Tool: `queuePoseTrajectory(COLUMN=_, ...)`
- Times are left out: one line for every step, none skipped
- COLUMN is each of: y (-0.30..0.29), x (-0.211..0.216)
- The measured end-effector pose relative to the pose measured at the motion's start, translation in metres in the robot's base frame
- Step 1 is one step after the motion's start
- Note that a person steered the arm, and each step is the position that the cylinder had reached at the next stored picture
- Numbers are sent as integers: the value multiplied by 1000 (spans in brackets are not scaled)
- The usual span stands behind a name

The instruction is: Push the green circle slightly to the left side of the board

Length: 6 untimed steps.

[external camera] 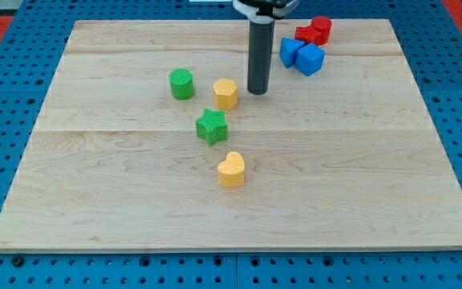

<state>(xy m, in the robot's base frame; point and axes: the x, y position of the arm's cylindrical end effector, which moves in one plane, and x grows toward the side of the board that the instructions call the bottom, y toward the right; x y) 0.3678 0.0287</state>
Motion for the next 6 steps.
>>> queuePoseTrajectory(y=-77, x=-16)
queuePoseTrajectory(y=-139, x=-16)
queuePoseTrajectory(y=-159, x=-21)
queuePoseTrajectory(y=-201, x=-26)
queuePoseTrajectory(y=-212, x=-13)
queuePoseTrajectory(y=-248, x=-30)
